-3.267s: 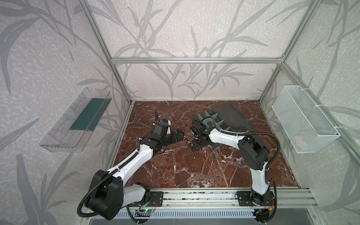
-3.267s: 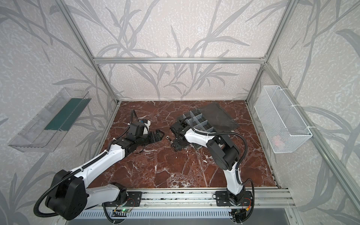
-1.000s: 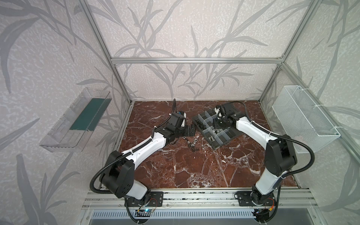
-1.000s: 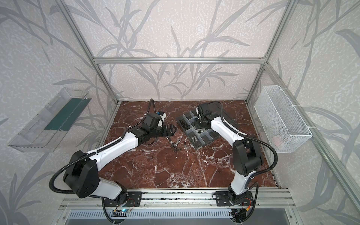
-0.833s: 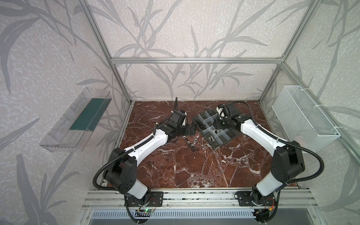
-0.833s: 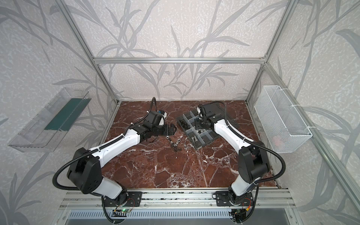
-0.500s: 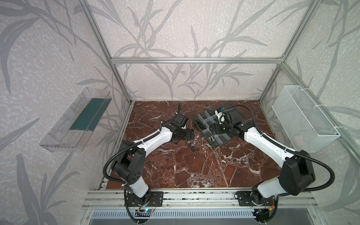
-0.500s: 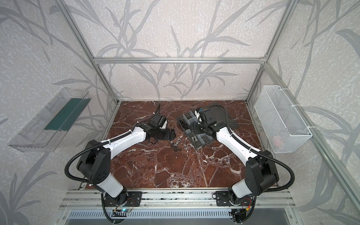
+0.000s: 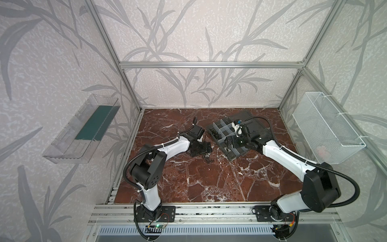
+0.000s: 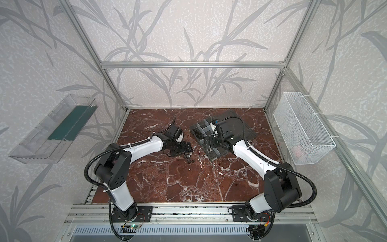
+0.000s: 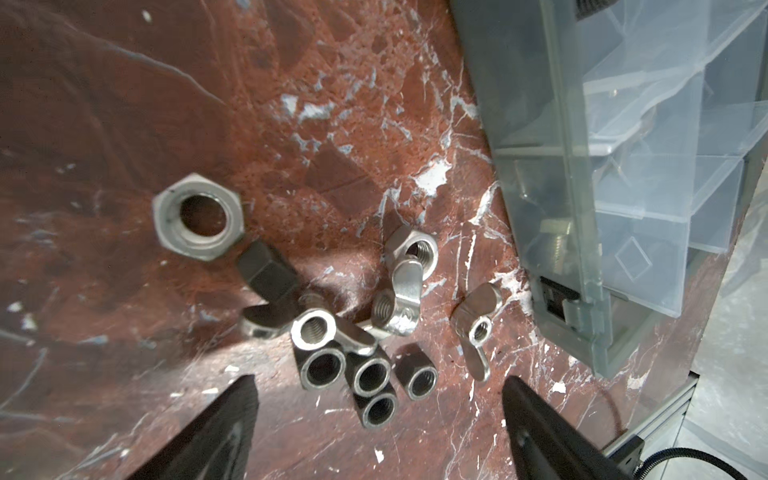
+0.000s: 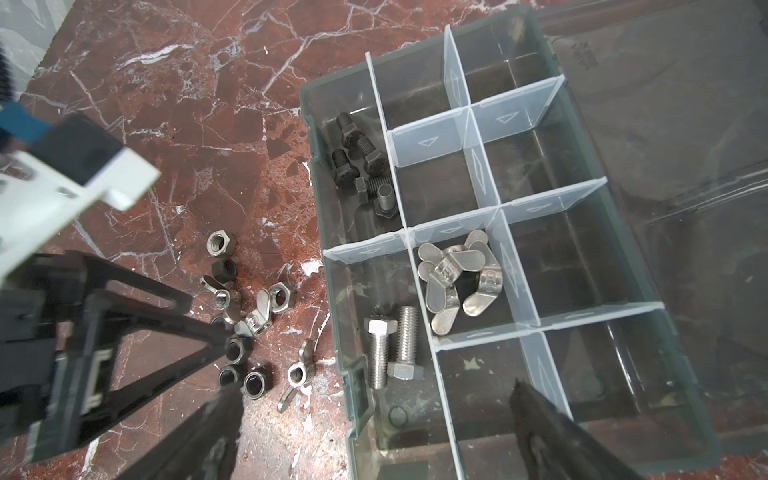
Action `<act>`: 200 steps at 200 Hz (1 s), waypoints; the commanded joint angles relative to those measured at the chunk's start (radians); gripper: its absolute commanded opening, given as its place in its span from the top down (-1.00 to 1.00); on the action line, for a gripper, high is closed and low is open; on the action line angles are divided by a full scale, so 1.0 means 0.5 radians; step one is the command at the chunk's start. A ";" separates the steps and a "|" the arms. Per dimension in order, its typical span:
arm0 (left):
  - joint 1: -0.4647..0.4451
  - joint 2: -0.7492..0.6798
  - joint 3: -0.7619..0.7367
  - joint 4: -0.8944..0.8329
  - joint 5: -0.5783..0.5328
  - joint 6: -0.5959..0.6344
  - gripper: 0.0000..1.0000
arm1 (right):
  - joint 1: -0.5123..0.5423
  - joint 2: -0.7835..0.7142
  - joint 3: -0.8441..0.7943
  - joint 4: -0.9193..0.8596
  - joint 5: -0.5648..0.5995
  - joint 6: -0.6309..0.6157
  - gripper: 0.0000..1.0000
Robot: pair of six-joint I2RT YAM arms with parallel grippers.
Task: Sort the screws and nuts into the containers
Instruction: 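Withdraw the right gripper from the box while the left gripper moves toward the pile, then lower the left gripper onto a silver wing nut in the pile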
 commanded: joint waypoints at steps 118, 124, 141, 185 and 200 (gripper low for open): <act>0.091 0.191 0.244 -0.070 -0.048 0.034 -0.66 | 0.001 -0.182 -0.149 0.100 -0.035 0.007 -0.98; 0.085 0.173 0.232 -0.092 -0.062 0.051 -0.63 | -0.001 -0.185 -0.147 0.100 -0.032 0.003 -0.98; 0.079 0.122 0.177 -0.138 -0.097 0.094 -0.55 | 0.001 -0.191 -0.151 0.103 -0.029 -0.003 -0.98; 0.070 0.100 0.097 -0.188 -0.147 0.140 -0.25 | 0.002 -0.182 -0.153 0.121 -0.055 0.009 -0.98; 0.066 0.139 0.143 -0.232 -0.178 0.165 -0.16 | -0.001 -0.182 -0.153 0.129 -0.067 0.021 -0.98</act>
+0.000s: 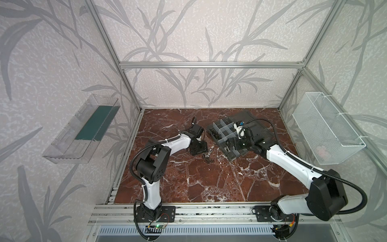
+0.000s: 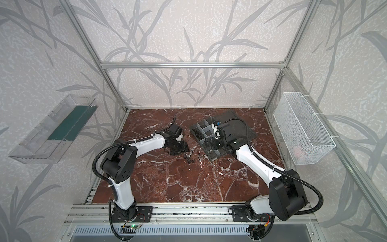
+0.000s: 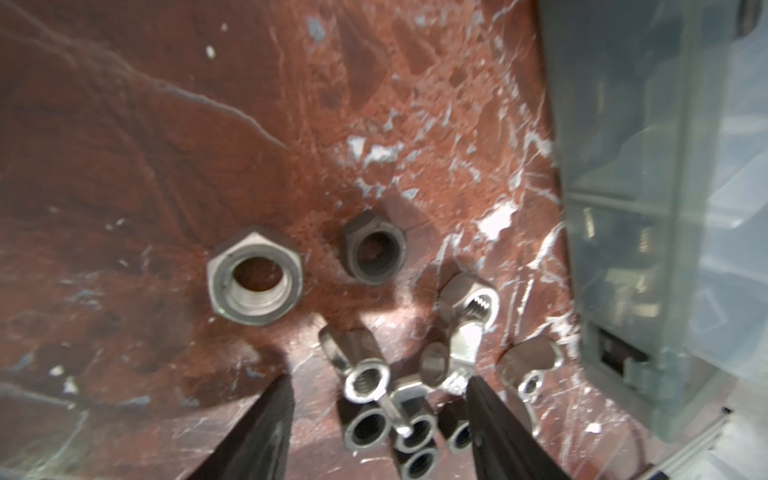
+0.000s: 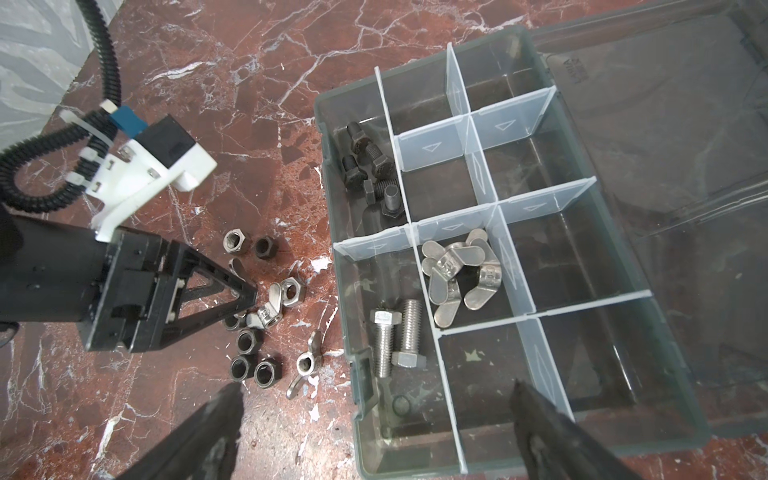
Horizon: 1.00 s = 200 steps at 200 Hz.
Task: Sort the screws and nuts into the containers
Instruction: 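Lower the left gripper onto a silver wing nut in the pile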
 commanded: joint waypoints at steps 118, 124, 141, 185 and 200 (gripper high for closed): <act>-0.101 0.212 0.226 -0.306 -0.283 0.244 0.41 | 0.000 -0.128 -0.128 0.051 0.011 0.005 -0.98; -0.113 0.214 0.234 -0.329 -0.319 0.263 0.42 | -0.002 -0.128 -0.130 0.056 0.008 0.002 -0.98; -0.161 0.244 0.287 -0.413 -0.450 0.332 0.42 | -0.001 -0.128 -0.137 0.062 0.009 0.002 -0.98; -0.229 0.365 0.417 -0.581 -0.618 0.436 0.44 | -0.001 -0.134 -0.139 0.063 0.014 0.002 -0.98; -0.229 0.364 0.415 -0.580 -0.647 0.447 0.50 | -0.002 -0.146 -0.144 0.060 0.021 -0.001 -0.98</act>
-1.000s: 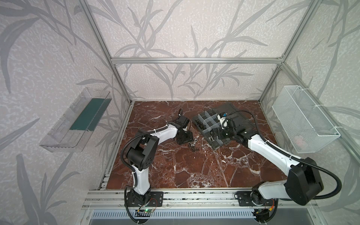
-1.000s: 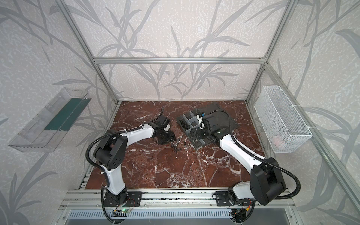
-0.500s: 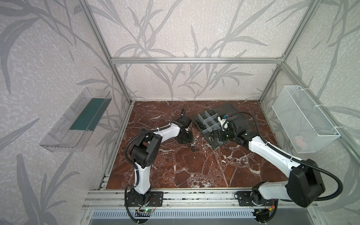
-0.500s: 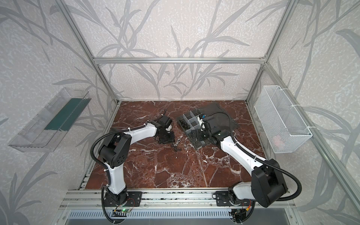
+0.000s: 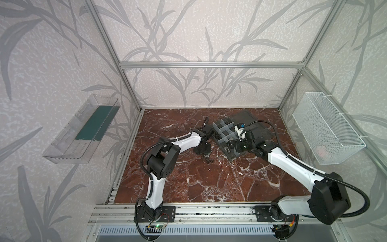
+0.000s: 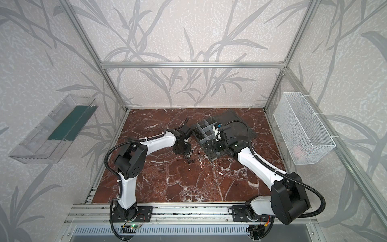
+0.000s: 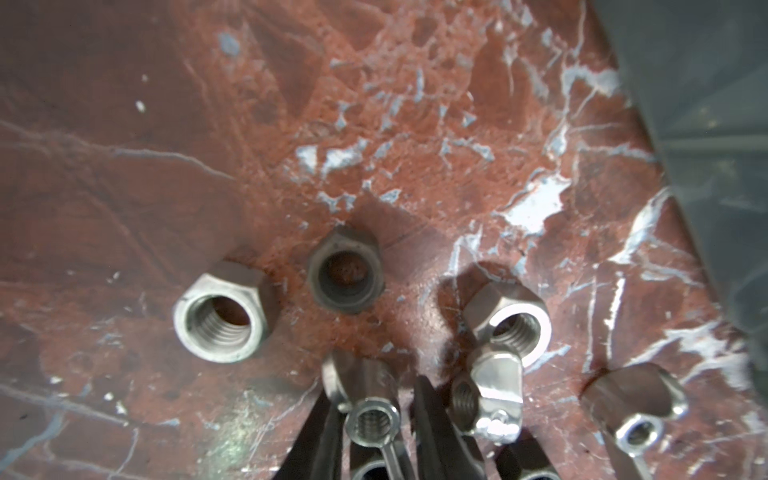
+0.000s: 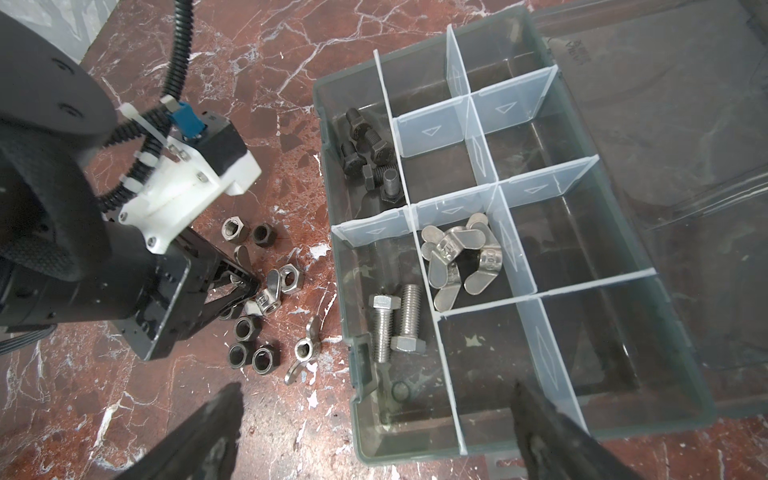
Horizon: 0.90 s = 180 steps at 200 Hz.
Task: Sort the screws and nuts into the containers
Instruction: 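Lower the left gripper onto a silver wing nut in the pile, then close the left gripper on the wing nut and lift it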
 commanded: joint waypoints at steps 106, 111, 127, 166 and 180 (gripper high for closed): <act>-0.022 -0.109 0.100 -0.026 0.069 0.105 0.75 | -0.010 -0.146 -0.026 -0.015 0.060 -0.009 -0.98; -0.023 -0.120 0.120 -0.030 0.076 0.110 0.75 | -0.010 -0.152 -0.023 -0.021 0.063 -0.007 -0.98; -0.022 -0.157 0.168 -0.026 0.104 0.113 0.75 | -0.023 -0.169 -0.018 -0.032 0.064 0.003 -0.98; -0.028 -0.224 0.314 0.043 0.178 0.100 0.75 | -0.064 -0.226 -0.011 -0.076 0.062 0.028 -0.98; -0.033 -0.219 0.379 0.080 0.216 0.095 0.75 | -0.078 -0.251 -0.011 -0.103 0.074 0.035 -0.98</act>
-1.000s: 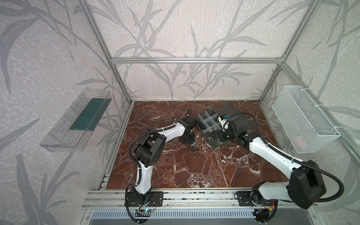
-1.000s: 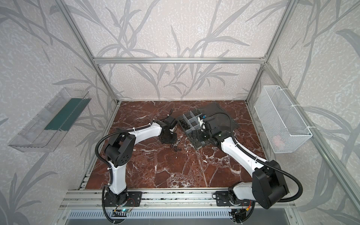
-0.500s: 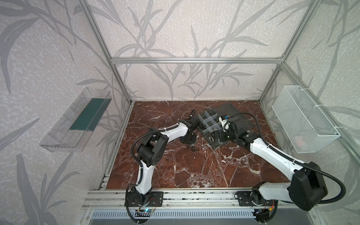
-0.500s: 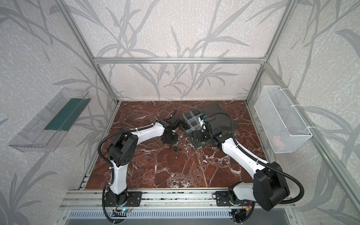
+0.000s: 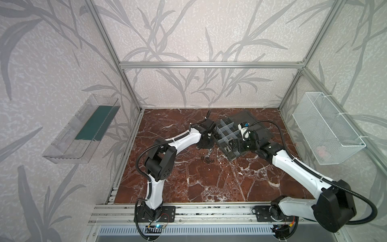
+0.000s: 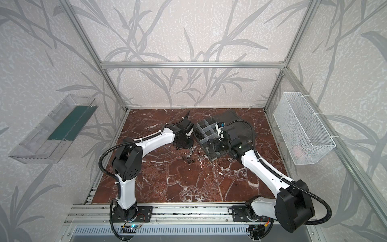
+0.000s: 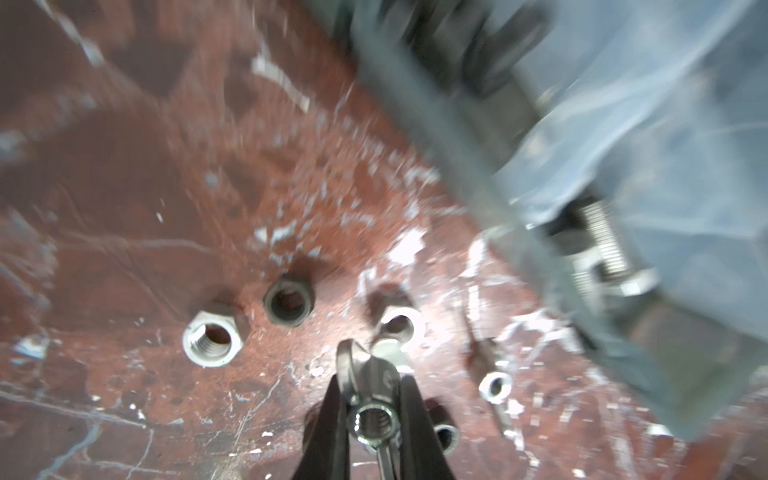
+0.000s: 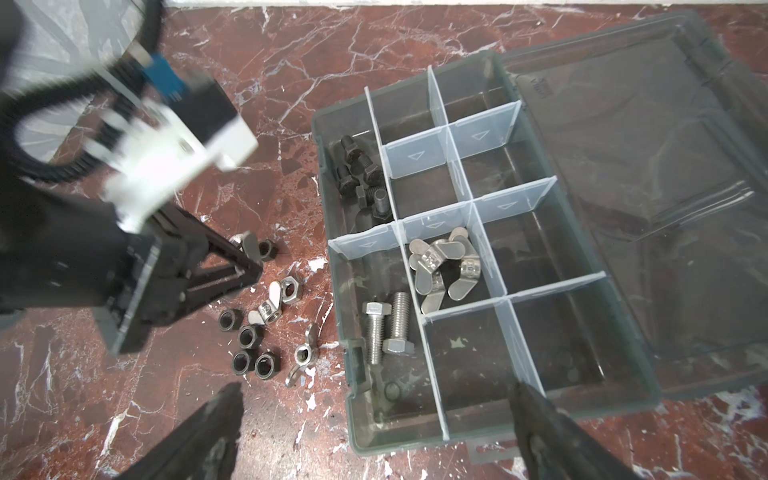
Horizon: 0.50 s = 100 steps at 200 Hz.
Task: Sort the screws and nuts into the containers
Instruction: 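Close the left gripper on the wing nut and lift it, then carry the wing nut over the wing-nut compartment with the left gripper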
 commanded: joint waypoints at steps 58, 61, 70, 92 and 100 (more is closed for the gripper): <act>-0.069 0.118 0.400 0.259 0.283 -0.141 0.75 | -0.096 -0.250 -0.009 -0.182 0.075 0.062 -0.98; -0.073 0.130 0.409 0.273 0.289 -0.151 0.75 | -0.097 -0.262 -0.013 -0.189 0.080 0.061 -0.98; -0.087 0.160 0.437 0.315 0.313 -0.172 0.75 | -0.105 -0.295 -0.023 -0.210 0.096 0.064 -0.98; -0.125 0.238 0.519 0.367 0.329 -0.182 0.74 | -0.134 -0.384 -0.060 -0.256 0.113 0.070 -0.98; -0.137 0.267 0.549 0.377 0.334 -0.181 0.74 | -0.144 -0.408 -0.072 -0.275 0.113 0.070 -0.98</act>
